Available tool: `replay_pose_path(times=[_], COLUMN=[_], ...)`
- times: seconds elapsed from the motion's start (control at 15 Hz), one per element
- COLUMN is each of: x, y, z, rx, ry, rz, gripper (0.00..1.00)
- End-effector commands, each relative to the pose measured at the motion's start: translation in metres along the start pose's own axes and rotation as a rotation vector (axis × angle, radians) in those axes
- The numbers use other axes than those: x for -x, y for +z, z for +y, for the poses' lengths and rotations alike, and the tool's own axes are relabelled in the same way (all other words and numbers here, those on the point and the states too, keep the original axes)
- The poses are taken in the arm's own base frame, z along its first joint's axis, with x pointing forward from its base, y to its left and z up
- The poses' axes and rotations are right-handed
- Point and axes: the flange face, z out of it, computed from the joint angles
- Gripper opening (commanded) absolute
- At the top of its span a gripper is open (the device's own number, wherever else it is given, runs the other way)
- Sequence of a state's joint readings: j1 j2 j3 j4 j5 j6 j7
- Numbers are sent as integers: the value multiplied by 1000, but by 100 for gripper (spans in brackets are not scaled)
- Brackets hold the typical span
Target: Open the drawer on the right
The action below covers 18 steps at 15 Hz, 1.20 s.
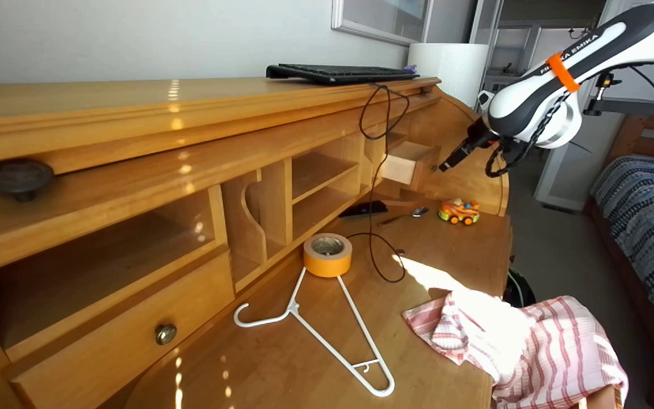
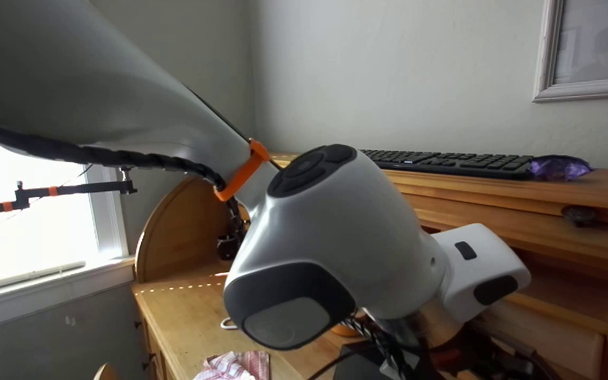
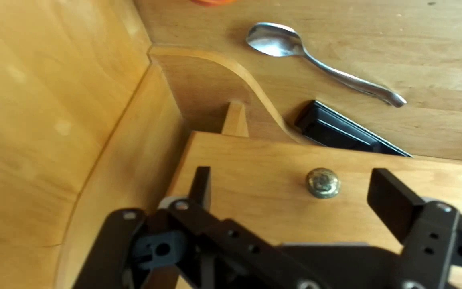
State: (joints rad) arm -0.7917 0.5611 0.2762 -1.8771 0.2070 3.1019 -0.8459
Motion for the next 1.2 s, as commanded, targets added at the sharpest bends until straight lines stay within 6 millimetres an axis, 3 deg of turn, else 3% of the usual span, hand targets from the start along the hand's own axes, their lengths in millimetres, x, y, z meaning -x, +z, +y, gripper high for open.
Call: replay_pose_path(times=[0.0,0.07,0.13,0.27,0.47,0.6,0.87,1.0,1.13], x=[30,38,32,24,-9,-31,-51,-61,-68], y=[-61,-71,-78,-95,-126,-148,-193,-216,-232], z=[8,11,6,-16,-59,-75,-44,-44,-86], rx=[130,133,122,50,-31,5,188,261,285], ry=[42,56,67,59,89,140,227,278,312], rz=[-81,-140,-172,-253,-263,-259,-245,-296,-355], gripper=[100,100,100,100,100,100,100,100,100])
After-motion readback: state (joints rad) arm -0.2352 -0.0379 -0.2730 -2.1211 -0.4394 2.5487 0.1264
